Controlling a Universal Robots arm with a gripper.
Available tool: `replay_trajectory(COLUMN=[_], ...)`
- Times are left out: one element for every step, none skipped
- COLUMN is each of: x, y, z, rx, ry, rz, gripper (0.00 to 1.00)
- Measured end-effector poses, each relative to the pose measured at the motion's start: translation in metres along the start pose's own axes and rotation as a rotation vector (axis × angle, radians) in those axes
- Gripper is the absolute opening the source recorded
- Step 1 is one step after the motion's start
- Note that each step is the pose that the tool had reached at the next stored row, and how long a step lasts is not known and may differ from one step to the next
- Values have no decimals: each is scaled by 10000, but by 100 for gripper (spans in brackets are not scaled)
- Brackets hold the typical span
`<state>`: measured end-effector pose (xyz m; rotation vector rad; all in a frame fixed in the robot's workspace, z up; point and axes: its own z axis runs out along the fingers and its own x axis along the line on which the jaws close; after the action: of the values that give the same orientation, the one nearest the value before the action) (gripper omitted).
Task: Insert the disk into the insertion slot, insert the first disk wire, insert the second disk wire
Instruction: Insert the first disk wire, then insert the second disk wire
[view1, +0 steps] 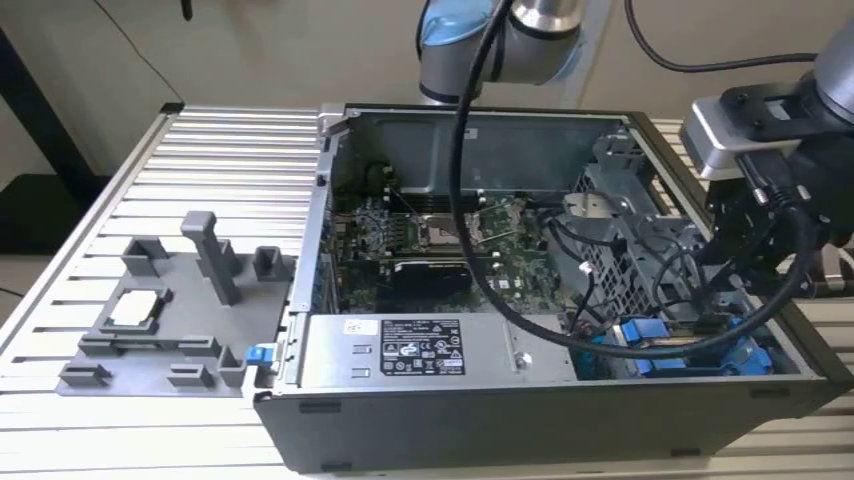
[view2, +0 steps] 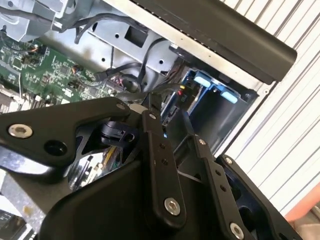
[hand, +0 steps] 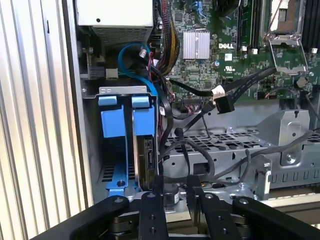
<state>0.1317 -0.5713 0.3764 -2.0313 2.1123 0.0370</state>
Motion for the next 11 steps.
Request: replay_trajectory(x=[-23,-47,-70,-95,-119,-150,-186,-223,-258,-296,-331], y=[22,43,63,85,104,122,137,152,167,182,196], z=[2,3,4,5,7,10,14,19,24,27,31], rx=[0,0,1,1,1,2,2,3,3,4,4], ry=[4,9,14,18,22,36,58,79,97,118,136], rz=[0,-1,-1,-2,-3,-5,-8,-10,-13,-16,-18], gripper=[33,33,33,33,33,33,33,33,33,33,33])
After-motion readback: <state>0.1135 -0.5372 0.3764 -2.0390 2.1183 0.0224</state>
